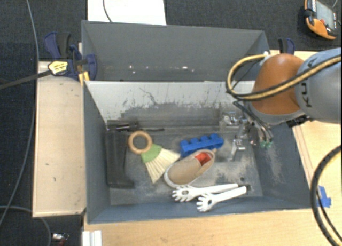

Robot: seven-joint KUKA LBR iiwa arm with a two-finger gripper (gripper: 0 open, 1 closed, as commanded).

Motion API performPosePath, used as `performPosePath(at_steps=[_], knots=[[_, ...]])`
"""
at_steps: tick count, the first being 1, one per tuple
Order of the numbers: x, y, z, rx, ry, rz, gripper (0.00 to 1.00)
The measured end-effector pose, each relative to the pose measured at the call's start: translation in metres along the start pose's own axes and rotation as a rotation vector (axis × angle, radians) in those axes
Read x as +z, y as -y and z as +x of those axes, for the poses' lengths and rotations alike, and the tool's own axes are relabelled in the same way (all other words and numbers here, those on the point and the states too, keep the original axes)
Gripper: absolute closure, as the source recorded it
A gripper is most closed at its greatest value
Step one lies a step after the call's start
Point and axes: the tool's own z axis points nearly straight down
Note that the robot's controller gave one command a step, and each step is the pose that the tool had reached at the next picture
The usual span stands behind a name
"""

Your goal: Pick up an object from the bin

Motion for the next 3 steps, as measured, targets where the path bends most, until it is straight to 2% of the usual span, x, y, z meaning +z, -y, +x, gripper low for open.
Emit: performPosePath(at_steps=[1,2,3], knots=[[0.013,-0.069,0.013,0.003,-0.01,-0.007,0.0],[0.014,-0.061,0.016,0.035,-0.004,0.0,0.0],[0.014,-0.081,0.01,0.007,-0.006,-0.005,0.0]])
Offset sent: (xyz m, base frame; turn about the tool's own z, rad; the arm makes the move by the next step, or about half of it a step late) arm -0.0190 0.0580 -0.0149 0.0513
